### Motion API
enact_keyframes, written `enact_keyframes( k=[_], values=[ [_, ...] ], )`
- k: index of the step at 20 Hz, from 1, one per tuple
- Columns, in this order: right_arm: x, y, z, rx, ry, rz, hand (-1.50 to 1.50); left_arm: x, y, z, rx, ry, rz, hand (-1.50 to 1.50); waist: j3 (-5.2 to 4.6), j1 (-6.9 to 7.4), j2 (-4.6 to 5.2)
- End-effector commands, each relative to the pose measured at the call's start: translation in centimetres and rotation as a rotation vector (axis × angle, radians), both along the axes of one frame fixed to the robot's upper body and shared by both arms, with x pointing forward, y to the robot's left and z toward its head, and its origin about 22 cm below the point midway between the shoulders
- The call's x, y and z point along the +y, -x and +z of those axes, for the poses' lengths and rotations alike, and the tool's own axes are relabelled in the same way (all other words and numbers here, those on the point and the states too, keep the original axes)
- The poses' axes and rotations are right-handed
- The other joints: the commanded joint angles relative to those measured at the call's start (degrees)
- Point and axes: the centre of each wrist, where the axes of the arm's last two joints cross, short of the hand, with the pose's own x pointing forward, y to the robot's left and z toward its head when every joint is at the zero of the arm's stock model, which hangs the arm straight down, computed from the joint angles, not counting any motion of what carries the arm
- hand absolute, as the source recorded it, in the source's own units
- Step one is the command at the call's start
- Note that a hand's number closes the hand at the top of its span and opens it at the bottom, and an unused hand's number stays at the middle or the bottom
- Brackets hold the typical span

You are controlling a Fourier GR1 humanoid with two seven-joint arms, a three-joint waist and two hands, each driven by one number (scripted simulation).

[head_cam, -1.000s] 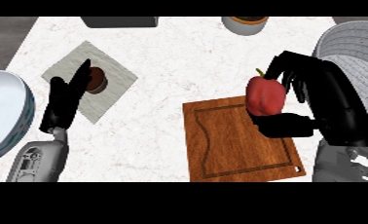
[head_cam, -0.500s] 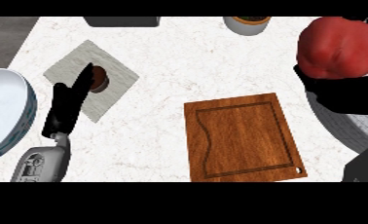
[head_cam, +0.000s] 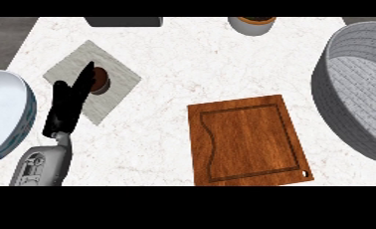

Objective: Pick the bell pepper from the cutting board and place it in the basket

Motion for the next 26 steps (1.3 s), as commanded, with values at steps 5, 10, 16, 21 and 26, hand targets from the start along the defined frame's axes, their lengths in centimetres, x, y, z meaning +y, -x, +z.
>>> enact_keyframes(
  k=[5, 10, 16, 21, 26],
  values=[
    [-7.4, -1.9, -0.1, 0.19, 0.149, -0.203, 1.5, 2.1, -1.3, 1.4, -0.01, 0.013, -0.001, 0.0, 0.09, 0.01, 0.2],
    [-12.4, -3.3, -1.6, 0.211, 0.211, -0.263, 1.5, 0.4, 0.3, -0.6, -0.007, 0.003, -0.016, 0.0, 0.09, 0.63, 0.24],
    [-17.5, -2.9, -5.7, 0.213, 0.182, -0.159, 1.5, -1.4, 0.1, 0.1, -0.01, 0.006, -0.012, 0.0, 0.13, 0.44, 0.15],
    [-22.1, -3.0, -6.7, 0.233, 0.157, -0.147, 1.5, 1.3, -0.8, 1.3, 0.001, -0.003, 0.009, 0.0, 0.12, 0.71, 0.22],
    [-21.8, -4.5, -9.8, 0.277, 0.181, -0.127, 1.5, 0.7, 0.1, -0.4, 0.005, -0.004, -0.015, 0.0, 0.09, 0.75, 0.12]
  ],
)
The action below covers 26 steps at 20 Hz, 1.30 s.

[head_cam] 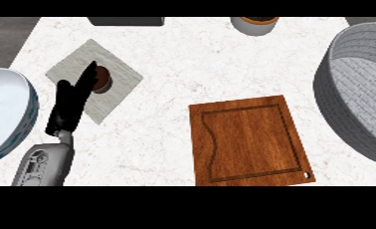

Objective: Pick the bell pepper from the cutting board and place it in the basket

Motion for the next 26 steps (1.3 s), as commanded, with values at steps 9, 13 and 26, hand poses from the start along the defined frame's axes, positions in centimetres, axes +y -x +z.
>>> enact_keyframes(
  k=[9, 13, 26],
  values=[
    [-3.2, -0.7, -6.6, 0.05, -0.286, -0.031, -1.5, -0.8, -0.6, 1.7, -0.003, -0.004, 0.008, 0.0, 0.0, -0.13, -0.11],
    [-2.5, -1.9, -9.7, -0.06, -0.316, -0.031, -1.5, -0.2, -0.8, -0.1, -0.019, -0.012, 0.002, 0.0, -0.01, -0.07, 0.08],
    [-10.0, 3.9, -4.4, -0.468, -0.47, -0.24, -1.5, 0.0, -0.6, 0.3, -0.002, -0.007, 0.026, 0.0, 0.0, -0.8, -0.08]
  ],
)
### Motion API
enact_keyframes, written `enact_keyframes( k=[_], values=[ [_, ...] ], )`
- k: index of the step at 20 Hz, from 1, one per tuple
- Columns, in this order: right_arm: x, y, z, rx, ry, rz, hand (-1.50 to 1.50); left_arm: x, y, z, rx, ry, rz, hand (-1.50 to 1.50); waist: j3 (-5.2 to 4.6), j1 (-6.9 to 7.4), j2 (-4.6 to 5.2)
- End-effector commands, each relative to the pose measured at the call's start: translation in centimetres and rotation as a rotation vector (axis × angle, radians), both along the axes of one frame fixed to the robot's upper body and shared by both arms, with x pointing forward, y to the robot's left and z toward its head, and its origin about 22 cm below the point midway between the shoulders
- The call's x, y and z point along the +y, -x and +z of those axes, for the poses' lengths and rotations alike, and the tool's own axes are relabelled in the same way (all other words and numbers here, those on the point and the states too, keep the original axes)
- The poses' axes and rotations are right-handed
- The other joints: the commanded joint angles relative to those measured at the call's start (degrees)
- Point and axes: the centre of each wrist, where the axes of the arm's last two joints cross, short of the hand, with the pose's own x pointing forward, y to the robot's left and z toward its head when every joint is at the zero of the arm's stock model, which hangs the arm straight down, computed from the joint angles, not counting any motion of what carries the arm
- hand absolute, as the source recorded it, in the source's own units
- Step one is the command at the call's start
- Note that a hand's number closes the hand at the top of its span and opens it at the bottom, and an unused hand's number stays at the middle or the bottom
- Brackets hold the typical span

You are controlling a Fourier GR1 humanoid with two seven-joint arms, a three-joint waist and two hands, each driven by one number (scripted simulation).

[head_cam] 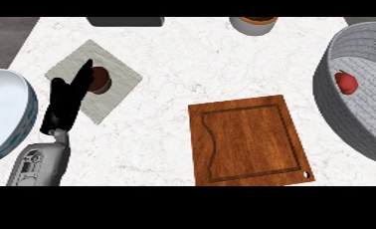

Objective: Pick the bell pepper from the cutting board and place it in the basket

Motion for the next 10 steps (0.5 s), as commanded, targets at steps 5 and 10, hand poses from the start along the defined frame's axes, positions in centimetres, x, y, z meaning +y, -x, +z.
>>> enact_keyframes(
  k=[5, 10],
  values=[
    [-7.0, 8.0, 2.3, -0.059, -0.126, -0.149, -1.5, 0.1, 0.4, -0.5, -0.008, -0.002, 0.01, 0.0, 0.0, -0.63, -0.03],
    [-11.2, 14.9, 3.5, -0.095, -0.155, -0.153, -1.5, 0.3, 1.6, 0.0, -0.004, 0.012, 0.004, 0.0, 0.12, -0.51, -0.13]
  ],
)
